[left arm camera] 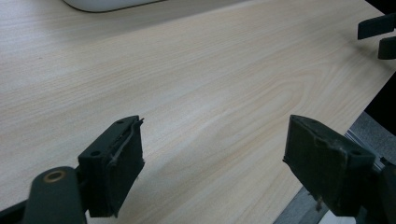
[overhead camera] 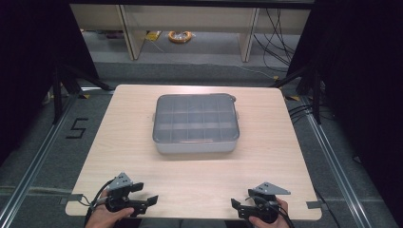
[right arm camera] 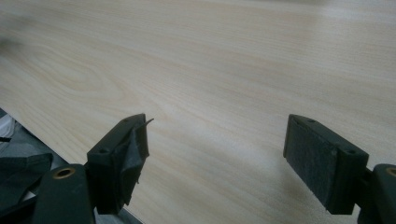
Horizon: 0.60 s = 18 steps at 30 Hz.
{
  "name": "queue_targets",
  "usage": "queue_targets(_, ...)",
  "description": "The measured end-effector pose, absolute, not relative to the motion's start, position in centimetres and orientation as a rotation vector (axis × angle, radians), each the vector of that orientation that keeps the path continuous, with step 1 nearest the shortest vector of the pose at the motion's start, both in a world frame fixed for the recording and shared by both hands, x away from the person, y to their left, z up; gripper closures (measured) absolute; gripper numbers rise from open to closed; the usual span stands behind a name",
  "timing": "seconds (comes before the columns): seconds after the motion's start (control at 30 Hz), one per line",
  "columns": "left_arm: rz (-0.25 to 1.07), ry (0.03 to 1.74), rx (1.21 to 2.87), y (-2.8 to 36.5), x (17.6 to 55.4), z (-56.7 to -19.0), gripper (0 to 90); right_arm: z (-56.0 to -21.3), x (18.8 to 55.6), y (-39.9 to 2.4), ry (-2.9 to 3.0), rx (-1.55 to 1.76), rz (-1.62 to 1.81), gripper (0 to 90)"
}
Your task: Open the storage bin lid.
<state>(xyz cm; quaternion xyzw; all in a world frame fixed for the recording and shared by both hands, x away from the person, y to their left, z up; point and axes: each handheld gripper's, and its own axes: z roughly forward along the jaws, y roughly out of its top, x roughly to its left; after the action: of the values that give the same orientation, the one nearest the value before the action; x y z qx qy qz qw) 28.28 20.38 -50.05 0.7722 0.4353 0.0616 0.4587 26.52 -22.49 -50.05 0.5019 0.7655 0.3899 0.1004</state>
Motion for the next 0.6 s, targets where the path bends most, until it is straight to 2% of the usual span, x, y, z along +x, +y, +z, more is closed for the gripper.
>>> queue_targets(0.6, 0.150, 1.125, 1.860, 21.12, 28.88, -50.04, 19.1, -50.09, 26.99, -23.08, 2.206, 1.551, 1.279, 22.9)
